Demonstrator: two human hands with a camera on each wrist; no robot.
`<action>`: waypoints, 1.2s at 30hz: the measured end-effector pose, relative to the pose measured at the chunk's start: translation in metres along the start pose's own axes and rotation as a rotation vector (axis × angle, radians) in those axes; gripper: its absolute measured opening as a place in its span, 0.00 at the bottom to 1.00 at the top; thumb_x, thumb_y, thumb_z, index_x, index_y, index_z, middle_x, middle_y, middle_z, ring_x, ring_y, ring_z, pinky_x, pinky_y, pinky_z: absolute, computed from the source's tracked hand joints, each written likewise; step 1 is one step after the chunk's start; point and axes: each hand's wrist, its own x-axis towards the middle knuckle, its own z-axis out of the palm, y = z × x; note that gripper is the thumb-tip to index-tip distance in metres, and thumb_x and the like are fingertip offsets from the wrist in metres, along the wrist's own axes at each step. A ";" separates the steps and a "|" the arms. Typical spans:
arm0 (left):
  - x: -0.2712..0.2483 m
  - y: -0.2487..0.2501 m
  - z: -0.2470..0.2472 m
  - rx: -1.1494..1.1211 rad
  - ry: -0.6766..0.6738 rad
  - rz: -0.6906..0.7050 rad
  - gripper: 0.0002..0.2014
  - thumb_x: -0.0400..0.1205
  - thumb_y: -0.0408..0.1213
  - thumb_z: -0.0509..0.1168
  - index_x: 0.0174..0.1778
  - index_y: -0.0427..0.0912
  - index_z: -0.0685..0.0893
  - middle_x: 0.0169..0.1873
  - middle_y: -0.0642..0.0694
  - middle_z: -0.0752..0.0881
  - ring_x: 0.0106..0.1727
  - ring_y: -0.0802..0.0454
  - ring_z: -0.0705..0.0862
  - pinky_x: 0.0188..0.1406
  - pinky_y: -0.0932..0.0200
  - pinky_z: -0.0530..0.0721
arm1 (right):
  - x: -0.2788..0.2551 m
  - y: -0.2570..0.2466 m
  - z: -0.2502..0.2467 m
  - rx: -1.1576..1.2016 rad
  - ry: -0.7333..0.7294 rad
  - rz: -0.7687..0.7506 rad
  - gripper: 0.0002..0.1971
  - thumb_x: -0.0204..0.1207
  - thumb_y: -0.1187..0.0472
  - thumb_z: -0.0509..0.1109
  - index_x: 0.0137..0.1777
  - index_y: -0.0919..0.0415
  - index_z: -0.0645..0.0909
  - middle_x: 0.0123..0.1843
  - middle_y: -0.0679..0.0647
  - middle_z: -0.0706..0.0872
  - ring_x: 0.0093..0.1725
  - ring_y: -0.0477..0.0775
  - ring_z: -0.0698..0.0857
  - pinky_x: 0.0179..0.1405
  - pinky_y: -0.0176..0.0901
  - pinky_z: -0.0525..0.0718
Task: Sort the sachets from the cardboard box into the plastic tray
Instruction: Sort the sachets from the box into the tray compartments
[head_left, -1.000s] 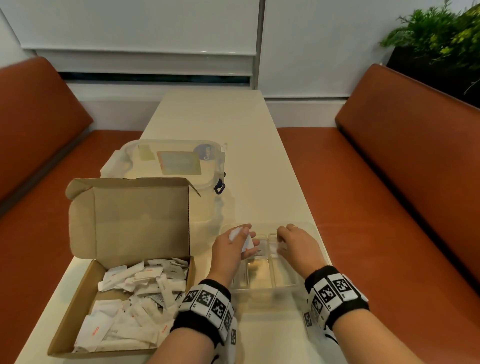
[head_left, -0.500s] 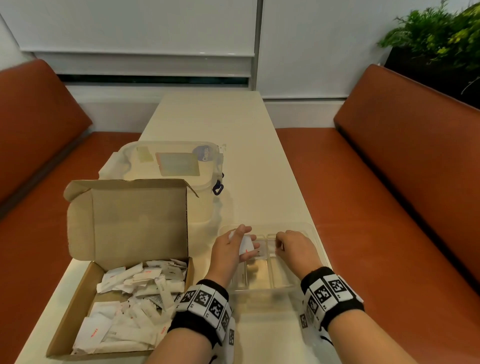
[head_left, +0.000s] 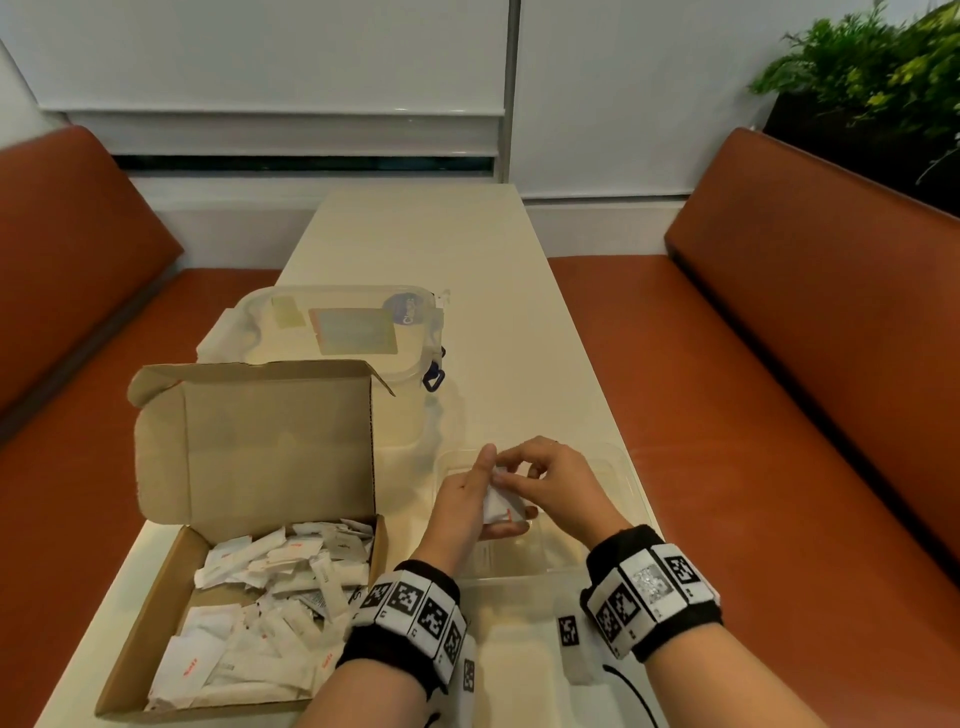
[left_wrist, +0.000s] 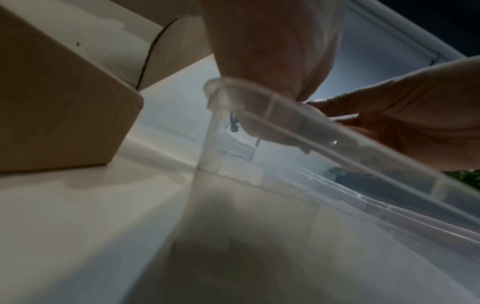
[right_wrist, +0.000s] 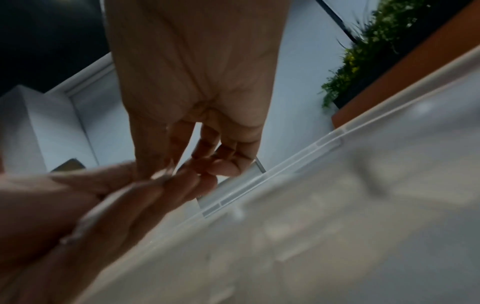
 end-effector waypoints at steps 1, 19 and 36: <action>0.000 0.000 0.000 0.004 -0.003 -0.020 0.24 0.82 0.57 0.58 0.49 0.38 0.86 0.37 0.39 0.91 0.39 0.42 0.91 0.31 0.55 0.90 | 0.000 0.001 0.000 0.032 0.010 0.020 0.03 0.73 0.60 0.75 0.45 0.52 0.87 0.41 0.46 0.84 0.32 0.39 0.74 0.33 0.22 0.74; 0.001 0.002 -0.003 0.117 0.122 0.118 0.05 0.74 0.27 0.73 0.44 0.38 0.88 0.41 0.41 0.87 0.41 0.46 0.89 0.33 0.58 0.88 | -0.011 0.022 -0.008 0.173 0.126 0.142 0.04 0.71 0.60 0.77 0.42 0.59 0.85 0.34 0.49 0.84 0.32 0.42 0.80 0.36 0.32 0.78; -0.002 -0.010 -0.002 0.089 0.076 0.113 0.08 0.75 0.27 0.73 0.46 0.42 0.89 0.49 0.36 0.87 0.41 0.44 0.89 0.35 0.58 0.88 | -0.008 0.022 -0.021 0.147 0.080 0.126 0.05 0.70 0.63 0.77 0.38 0.52 0.87 0.28 0.40 0.86 0.31 0.35 0.82 0.35 0.26 0.77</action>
